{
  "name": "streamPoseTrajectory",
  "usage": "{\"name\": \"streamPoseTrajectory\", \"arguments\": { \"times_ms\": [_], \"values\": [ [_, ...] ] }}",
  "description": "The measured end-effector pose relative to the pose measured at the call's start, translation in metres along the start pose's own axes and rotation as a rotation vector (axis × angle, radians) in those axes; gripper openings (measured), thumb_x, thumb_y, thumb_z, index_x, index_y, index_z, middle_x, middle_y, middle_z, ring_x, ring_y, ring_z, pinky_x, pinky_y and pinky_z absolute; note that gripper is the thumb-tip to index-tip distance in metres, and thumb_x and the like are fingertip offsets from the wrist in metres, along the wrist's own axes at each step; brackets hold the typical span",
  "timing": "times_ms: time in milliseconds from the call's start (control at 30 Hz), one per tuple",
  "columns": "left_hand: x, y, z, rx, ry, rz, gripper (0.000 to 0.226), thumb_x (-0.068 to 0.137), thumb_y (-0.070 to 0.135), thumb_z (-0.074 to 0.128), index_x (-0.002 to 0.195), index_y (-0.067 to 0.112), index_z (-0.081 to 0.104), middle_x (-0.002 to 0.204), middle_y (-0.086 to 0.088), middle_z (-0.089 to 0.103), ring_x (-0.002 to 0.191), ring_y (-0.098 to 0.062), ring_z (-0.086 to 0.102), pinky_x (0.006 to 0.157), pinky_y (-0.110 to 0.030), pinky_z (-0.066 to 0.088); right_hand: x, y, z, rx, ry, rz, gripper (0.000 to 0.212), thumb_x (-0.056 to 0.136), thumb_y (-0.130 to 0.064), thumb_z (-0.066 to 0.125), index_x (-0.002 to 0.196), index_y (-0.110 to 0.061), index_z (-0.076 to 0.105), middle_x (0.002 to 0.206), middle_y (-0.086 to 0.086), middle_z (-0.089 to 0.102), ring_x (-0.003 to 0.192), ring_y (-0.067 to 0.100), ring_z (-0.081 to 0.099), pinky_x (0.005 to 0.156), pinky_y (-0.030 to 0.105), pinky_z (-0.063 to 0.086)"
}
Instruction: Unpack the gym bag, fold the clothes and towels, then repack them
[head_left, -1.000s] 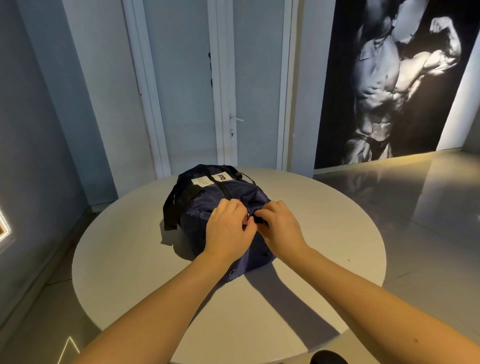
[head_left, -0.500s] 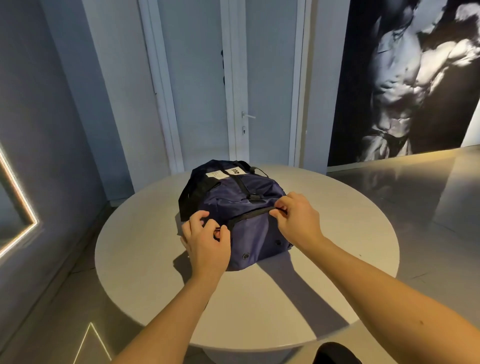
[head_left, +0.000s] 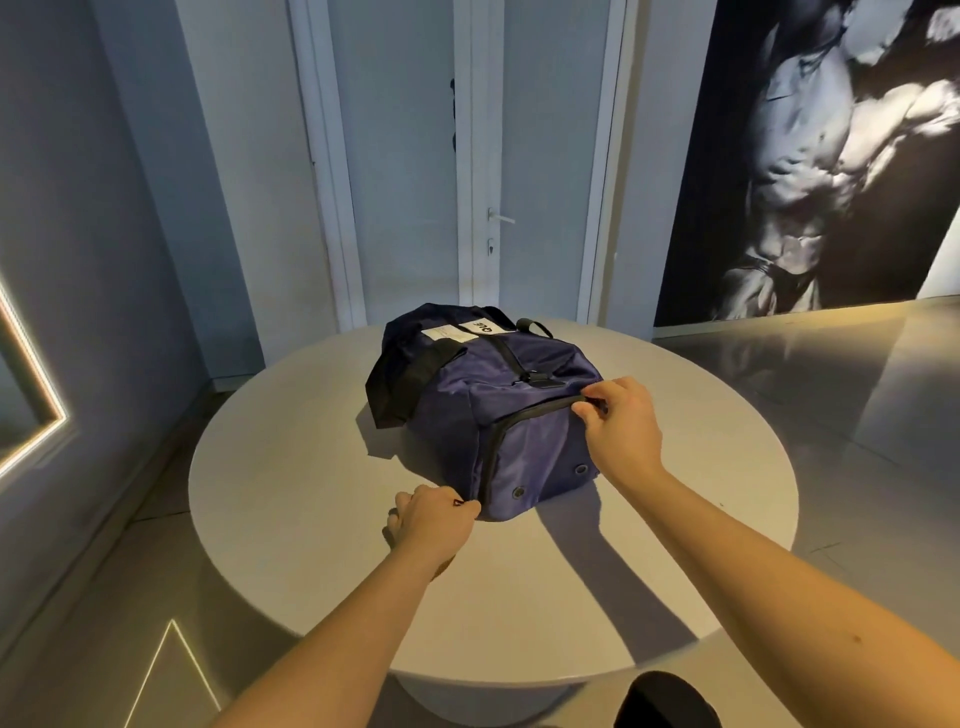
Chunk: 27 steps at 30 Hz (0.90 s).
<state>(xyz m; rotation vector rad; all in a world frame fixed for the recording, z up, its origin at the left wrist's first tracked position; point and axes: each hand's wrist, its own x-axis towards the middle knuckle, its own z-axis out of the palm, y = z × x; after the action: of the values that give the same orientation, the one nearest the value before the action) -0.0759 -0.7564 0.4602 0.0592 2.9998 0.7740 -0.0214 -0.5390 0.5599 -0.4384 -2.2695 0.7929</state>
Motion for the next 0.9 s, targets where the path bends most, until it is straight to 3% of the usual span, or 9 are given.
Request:
{"name": "streamPoseTrajectory", "arguments": {
  "times_ms": [100,200,333,467,567,667,767,833,900],
  "values": [
    [0.018,-0.015,-0.006,-0.088,0.037,-0.065,0.036,0.100,0.054,0.042,0.107,0.026,0.063,0.109,-0.001,0.061,0.097,-0.022,0.053,0.085,-0.038,0.048,-0.031,-0.011,0.003,0.117,0.061,0.085,0.055,0.094,-0.030,0.066,0.143,-0.015,0.047,0.152,0.009,0.035,0.143,0.032,0.025,0.109,0.041,0.034],
    [0.045,-0.035,-0.029,-0.327,0.230,-0.191,0.026,0.099,0.040,0.044,0.104,0.023,0.063,0.101,-0.005,0.065,0.084,-0.024,0.061,0.083,-0.045,0.058,-0.072,-0.041,0.025,0.212,-0.077,0.178,0.106,0.084,-0.042,0.076,0.161,-0.017,0.008,0.167,0.009,-0.002,0.153,0.027,-0.003,0.122,0.045,0.012],
    [0.081,-0.034,-0.082,-0.514,0.389,-0.171,0.034,0.099,0.045,0.052,0.125,0.023,0.056,0.127,-0.007,0.055,0.109,-0.029,0.056,0.098,-0.053,0.048,-0.080,-0.073,0.070,0.179,-0.158,0.253,0.141,0.069,-0.066,0.081,0.158,-0.019,-0.018,0.166,0.006,-0.020,0.154,0.029,-0.015,0.124,0.048,0.003],
    [0.145,-0.026,-0.121,-0.579,0.371,-0.132,0.059,0.088,0.060,0.049,0.126,0.016,0.058,0.132,-0.011,0.055,0.116,-0.032,0.052,0.097,-0.057,0.047,-0.048,-0.054,0.088,0.186,-0.051,0.256,0.135,0.073,-0.048,0.086,0.159,-0.018,-0.012,0.168,0.006,-0.011,0.155,0.027,-0.010,0.125,0.045,0.006],
    [0.193,-0.018,-0.129,-0.602,0.348,-0.088,0.079,0.078,0.070,0.050,0.132,0.013,0.054,0.136,-0.011,0.055,0.121,-0.034,0.052,0.099,-0.056,0.046,-0.011,-0.012,0.081,0.370,-0.020,0.205,0.117,0.070,-0.032,0.087,0.158,-0.032,0.010,0.163,-0.005,0.025,0.150,0.020,0.026,0.121,0.044,0.031],
    [0.238,-0.001,-0.120,-0.705,0.292,-0.048,0.096,0.073,0.080,0.055,0.149,0.023,0.036,0.147,-0.006,0.047,0.130,-0.031,0.049,0.106,-0.056,0.045,0.031,0.027,0.072,0.466,-0.065,0.121,0.099,0.071,-0.008,0.079,0.150,-0.038,0.028,0.141,-0.019,0.050,0.127,0.000,0.052,0.104,0.025,0.048],
    [0.261,0.019,-0.101,-0.825,0.242,0.082,0.084,0.090,0.061,0.061,0.156,0.019,0.028,0.140,0.004,0.047,0.123,-0.018,0.052,0.106,-0.036,0.044,0.078,0.061,0.070,0.402,-0.109,0.120,0.090,0.074,-0.002,0.073,0.147,-0.037,0.035,0.130,-0.024,0.057,0.112,-0.012,0.055,0.087,0.007,0.048],
    [0.262,0.030,-0.091,-0.837,0.288,0.118,0.065,0.095,0.042,0.066,0.147,0.014,0.039,0.127,0.004,0.053,0.111,-0.013,0.057,0.096,-0.029,0.047,0.105,0.077,0.070,0.369,-0.134,0.160,0.084,0.076,-0.001,0.071,0.144,-0.039,0.039,0.123,-0.027,0.059,0.103,-0.017,0.056,0.076,0.002,0.046],
    [0.257,0.037,-0.084,-0.831,0.337,0.096,0.051,0.094,0.028,0.070,0.134,0.009,0.045,0.119,-0.001,0.059,0.102,-0.013,0.061,0.089,-0.027,0.049,0.125,0.083,0.070,0.342,-0.131,0.213,0.080,0.081,-0.003,0.070,0.146,-0.038,0.041,0.121,-0.021,0.063,0.099,-0.008,0.059,0.075,0.002,0.046]
  ]
}}
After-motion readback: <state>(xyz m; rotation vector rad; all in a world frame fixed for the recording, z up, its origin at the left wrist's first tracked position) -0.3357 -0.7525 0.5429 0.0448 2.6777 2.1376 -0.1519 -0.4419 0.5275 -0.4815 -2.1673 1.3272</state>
